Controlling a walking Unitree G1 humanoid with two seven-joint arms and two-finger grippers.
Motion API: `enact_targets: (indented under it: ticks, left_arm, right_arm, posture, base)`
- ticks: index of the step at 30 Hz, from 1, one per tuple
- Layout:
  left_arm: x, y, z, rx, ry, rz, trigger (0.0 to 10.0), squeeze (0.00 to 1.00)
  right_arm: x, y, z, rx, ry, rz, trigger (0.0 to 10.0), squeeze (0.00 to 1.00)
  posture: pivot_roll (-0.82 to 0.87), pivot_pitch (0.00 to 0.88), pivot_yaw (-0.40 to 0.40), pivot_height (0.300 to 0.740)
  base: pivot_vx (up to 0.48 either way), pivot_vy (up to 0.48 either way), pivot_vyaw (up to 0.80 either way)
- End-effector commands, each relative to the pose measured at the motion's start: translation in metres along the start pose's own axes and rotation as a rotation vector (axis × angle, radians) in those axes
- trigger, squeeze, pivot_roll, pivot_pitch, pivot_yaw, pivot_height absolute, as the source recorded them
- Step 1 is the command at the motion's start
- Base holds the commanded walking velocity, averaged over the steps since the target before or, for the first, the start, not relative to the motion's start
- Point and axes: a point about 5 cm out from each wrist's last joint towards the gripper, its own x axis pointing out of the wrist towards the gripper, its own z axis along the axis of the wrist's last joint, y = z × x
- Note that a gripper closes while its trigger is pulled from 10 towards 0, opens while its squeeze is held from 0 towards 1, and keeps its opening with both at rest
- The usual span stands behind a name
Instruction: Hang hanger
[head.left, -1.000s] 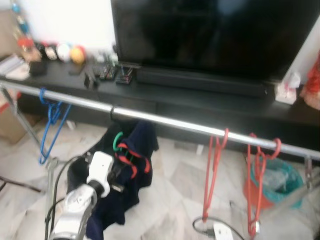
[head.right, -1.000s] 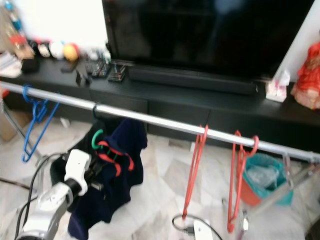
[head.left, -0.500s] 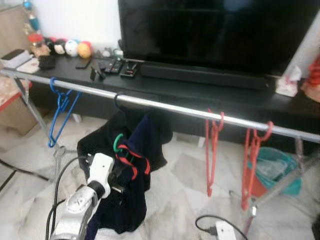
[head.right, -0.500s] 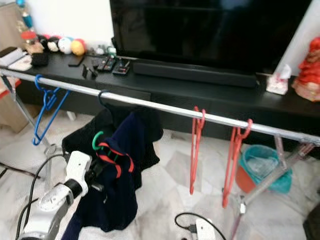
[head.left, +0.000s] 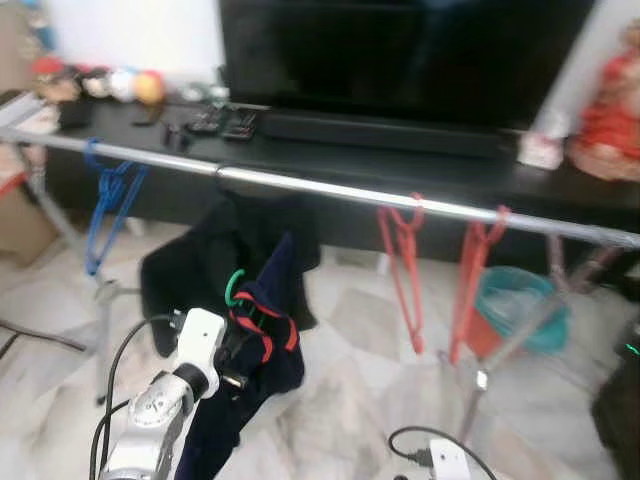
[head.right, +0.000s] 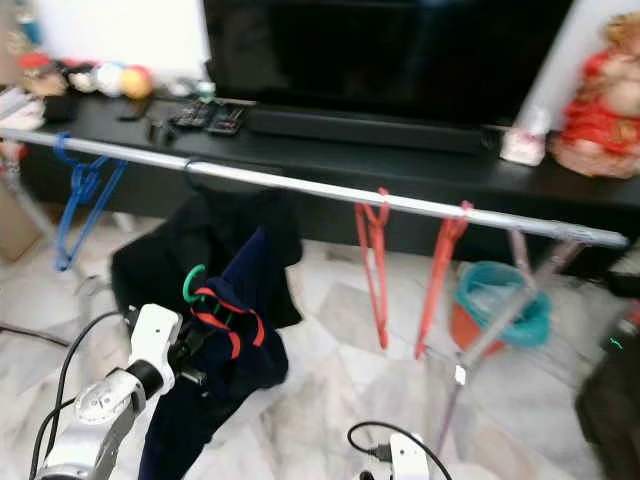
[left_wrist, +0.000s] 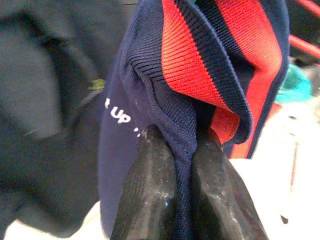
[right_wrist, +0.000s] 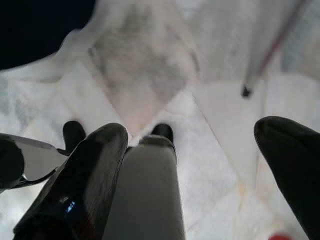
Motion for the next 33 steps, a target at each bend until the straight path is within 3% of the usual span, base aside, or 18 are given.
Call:
enact_targets:
  ticks: [1, 33]
  left_arm:
    - [0.0052, -0.0023, 0.0113, 0.006, -0.048, -0.013, 10.0, 0.00]
    - [0.0052, -0.0023, 0.0118, 0.004, -0.048, -0.013, 10.0, 0.00]
  right_arm:
    - [-0.0008, -0.0018, -0.0037, 0.011, 0.012, -0.008, 10.0, 0.00]
    - [-0.0008, -0.0022, -0.0023, 0.011, 0.003, -0.009, 10.0, 0.00]
  posture:
    - [-0.14, 0.000, -0.033, 0.740]
    - [-0.14, 0.000, -0.035, 0.740]
  base:
    - [-0.251, 0.000, -0.63]
    - [-0.253, 0.000, 0.00]
